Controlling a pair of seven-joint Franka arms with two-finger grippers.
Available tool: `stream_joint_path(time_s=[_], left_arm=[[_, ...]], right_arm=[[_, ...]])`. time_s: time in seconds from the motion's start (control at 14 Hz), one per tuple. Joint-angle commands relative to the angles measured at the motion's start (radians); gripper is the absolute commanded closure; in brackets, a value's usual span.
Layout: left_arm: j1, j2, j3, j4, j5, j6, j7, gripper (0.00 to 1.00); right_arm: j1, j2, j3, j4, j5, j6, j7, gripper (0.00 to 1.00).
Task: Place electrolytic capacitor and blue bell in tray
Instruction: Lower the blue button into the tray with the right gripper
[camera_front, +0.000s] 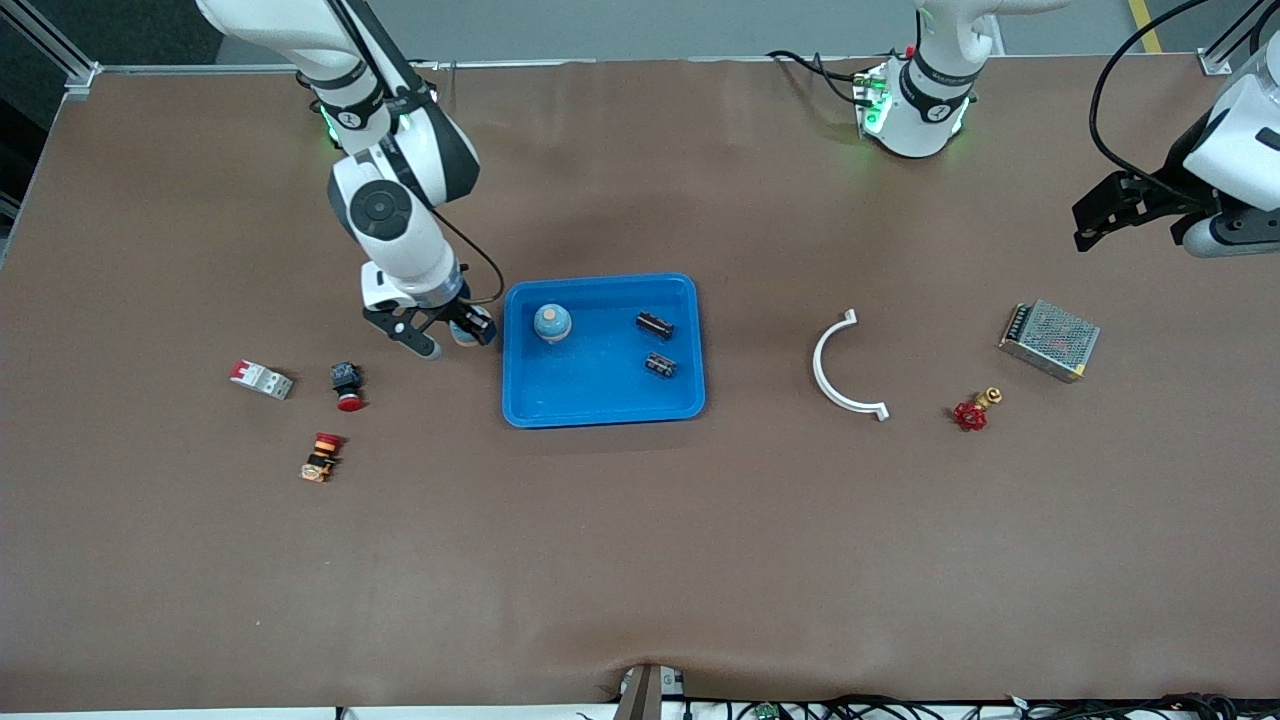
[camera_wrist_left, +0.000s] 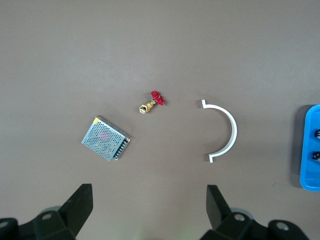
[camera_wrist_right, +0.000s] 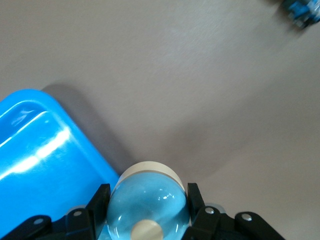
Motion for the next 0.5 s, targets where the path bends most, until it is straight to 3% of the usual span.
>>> stream_joint_path(time_s=[0.0,0.43], left_arm=[[0.0,-0.009,-0.006,-0.005,-0.019,0.01,0.011,0.0],[-0.003,0.002,-0.007,0.004,-0.018,0.009,0.003,0.0]], right_arm=[[0.042,0.099,-0.009,0.118,0.014,-0.014,0.097,1.0],[0.074,0.233,-0.009,0.27,0.014,-0.012,0.193,1.0]])
